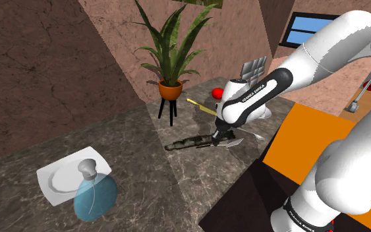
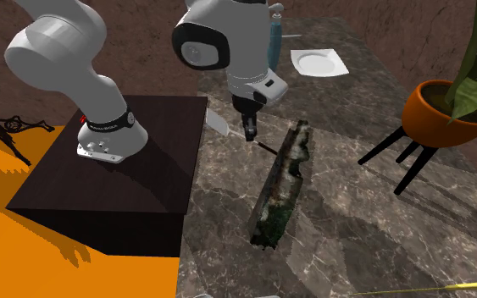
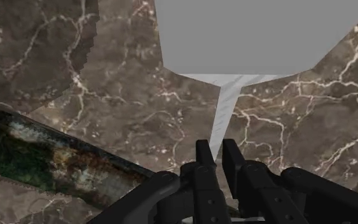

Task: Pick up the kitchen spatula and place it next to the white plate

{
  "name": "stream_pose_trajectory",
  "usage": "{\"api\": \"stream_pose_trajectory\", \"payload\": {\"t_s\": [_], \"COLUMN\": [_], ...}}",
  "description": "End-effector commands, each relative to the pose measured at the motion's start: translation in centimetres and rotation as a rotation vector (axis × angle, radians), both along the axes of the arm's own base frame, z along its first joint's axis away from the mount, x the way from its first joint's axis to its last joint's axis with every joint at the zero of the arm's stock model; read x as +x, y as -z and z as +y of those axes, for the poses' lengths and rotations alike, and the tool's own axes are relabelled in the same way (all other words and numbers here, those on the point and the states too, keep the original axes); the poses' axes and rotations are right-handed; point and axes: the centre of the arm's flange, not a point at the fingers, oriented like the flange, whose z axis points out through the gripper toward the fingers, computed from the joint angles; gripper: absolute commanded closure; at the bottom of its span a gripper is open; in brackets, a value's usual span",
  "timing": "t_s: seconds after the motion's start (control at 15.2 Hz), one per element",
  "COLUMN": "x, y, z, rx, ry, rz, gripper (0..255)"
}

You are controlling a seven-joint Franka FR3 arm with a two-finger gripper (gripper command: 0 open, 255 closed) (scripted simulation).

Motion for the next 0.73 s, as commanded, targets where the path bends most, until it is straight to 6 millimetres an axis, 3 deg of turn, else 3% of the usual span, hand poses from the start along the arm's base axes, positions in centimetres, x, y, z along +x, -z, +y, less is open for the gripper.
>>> {"api": "stream_pose_trajectory", "payload": {"t_s": [0.0, 0.66], "x": [0.7, 5.0], "y": [0.0, -0.1], "z": [2.8, 15.2], "rx": [0.0, 0.0], "ry": [0.001, 0.001], "rz": [0.0, 0.0], "gripper": [255, 255]}}
